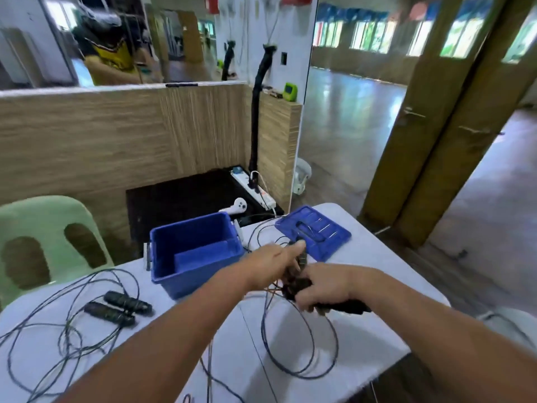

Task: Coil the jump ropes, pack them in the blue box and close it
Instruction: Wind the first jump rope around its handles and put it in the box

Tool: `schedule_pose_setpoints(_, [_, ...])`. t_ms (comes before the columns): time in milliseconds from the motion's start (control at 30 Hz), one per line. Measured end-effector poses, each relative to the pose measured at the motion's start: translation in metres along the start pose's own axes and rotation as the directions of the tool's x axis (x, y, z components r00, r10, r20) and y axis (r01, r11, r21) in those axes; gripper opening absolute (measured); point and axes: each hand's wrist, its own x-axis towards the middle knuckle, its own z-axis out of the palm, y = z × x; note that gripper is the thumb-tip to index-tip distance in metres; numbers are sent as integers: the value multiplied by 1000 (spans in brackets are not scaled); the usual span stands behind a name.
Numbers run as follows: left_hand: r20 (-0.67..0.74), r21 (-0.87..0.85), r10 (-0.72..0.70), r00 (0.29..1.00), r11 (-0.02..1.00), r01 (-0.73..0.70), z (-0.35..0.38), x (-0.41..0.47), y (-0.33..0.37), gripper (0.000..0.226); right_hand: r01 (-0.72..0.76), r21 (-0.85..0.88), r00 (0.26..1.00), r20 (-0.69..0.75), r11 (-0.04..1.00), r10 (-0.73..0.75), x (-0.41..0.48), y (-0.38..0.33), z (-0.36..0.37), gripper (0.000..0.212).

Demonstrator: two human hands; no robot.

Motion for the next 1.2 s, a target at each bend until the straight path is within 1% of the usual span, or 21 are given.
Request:
schedule_pose_setpoints(67, [31,-53,-34,999,998,36,-5,0,1,91,29,-142,998,-43,989,-36,-2,-7,-12,27])
schedule_pose_setpoints(133, [70,-71,-60,996,995,65,-9,-5,3,89,40,-299,992,-100,953,-73,-5,-12,-23,31])
schedule_pose_setpoints(233, [33,-85,-87,996,992,89,-16,-15,11,93,60,-547,970,-164,835,-177,-8,-15,-37,37])
schedule_pose_setpoints(300, [10,-78,-119,993,990,119,-20,-16,16,97,74,-663,955,-168,745,-244,-8,-16,-43,44])
schedule_pose_setpoints(367, [-21,-53,-129,991,990,128,-26,-18,22,96,95,-755,925,-173,649,-337,-6,-17,-49,45])
schedule_pose_setpoints(433, [-67,-45,-138,988,990,136,-31,-23,31,83,123,-833,868,-174,540,-465,-8,-21,-57,44])
schedule_pose_setpoints(500, [-134,-56,-129,983,991,122,-33,-31,47,65,146,-885,808,-152,442,-569,-13,-22,-68,51])
schedule_pose_setpoints(567, [-207,-126,-141,968,985,117,-30,-38,63,58,150,-919,734,-144,365,-664,-17,-20,-79,60])
schedule_pose_setpoints(633, [-291,-234,-197,936,963,130,-27,-41,75,52,162,-933,643,-147,321,-752,-19,-16,-91,58])
schedule_pose_setpoints(700, [-338,-329,-233,912,937,117,-26,-47,85,52,186,-935,550,-156,302,-821,-20,-13,-101,57])
schedule_pose_setpoints(733, [-351,-342,-229,908,934,103,-25,-49,87,56,202,-929,521,-166,310,-837,-19,-12,-105,57])
schedule_pose_setpoints(800, [-407,-337,-218,887,938,76,-23,-55,97,61,254,-907,478,-183,335,-859,-22,-15,-113,56])
schedule_pose_setpoints(933, [-463,-379,-224,857,925,36,-19,-70,118,57,343,-852,402,-247,395,-882,-32,-25,-117,52])
schedule_pose_setpoints(1000, [-491,-345,-190,850,938,11,-19,-80,131,57,391,-822,368,-272,413,-889,-37,-28,-116,54])
schedule_pose_setpoints(1100, [-527,-308,-120,842,950,-58,-19,-94,143,41,430,-788,325,-320,440,-890,-43,-34,-111,53])
schedule_pose_setpoints(1200, [-538,-283,-102,836,957,-66,-19,-104,148,28,443,-758,300,-378,479,-876,-46,-39,-107,51])
